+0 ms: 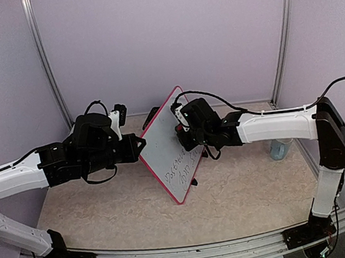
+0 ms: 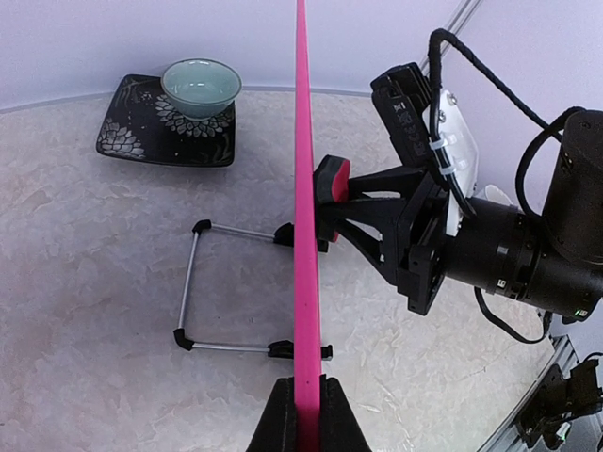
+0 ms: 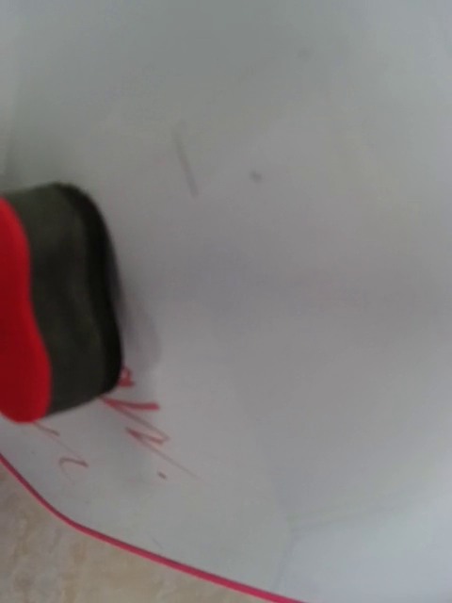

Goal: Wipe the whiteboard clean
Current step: Erase the whiteboard at the center of the board.

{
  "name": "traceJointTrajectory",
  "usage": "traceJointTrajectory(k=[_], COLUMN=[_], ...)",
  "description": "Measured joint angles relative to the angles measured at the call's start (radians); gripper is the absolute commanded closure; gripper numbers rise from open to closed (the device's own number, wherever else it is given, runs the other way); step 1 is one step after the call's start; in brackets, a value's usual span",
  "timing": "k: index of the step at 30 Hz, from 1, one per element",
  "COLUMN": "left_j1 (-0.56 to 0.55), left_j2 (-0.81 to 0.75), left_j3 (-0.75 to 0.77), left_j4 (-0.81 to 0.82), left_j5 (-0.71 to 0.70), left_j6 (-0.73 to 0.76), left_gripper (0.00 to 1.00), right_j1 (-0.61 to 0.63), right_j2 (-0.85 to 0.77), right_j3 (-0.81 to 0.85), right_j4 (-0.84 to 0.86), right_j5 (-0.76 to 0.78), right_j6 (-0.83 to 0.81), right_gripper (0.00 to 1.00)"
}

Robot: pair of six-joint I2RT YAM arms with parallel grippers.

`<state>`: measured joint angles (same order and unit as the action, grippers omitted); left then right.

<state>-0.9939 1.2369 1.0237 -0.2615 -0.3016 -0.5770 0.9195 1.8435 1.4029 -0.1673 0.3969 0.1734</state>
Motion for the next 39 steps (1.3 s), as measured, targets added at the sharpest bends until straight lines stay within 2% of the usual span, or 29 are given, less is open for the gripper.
traceJointTrajectory(k=[12,27,39], left_j1=[-0.003,0.001,-0.004], left_j2=[0.000,-0.001,-0.002], left_j3=[0.000,0.000,0.000], left_j4=[0.020,-0.001,0.007], left_j5=[0.033,0.003,0.014], left_j6=[0.016,-0.002,0.001], left_gripper=[1.00,1.00,1.00], right_j1=[0.046,-0.007,-0.008], right_j2=[-0.119,-0.009,-0.028], right_j3=[-0.012,-0.058,0.022], right_j4=[0.048,0.033,-0.011], right_j5=[-0.125,-0.027,-0.043], right_j6=[0.021,0.078,0.038], right_gripper=[0.75,0.75,0.75])
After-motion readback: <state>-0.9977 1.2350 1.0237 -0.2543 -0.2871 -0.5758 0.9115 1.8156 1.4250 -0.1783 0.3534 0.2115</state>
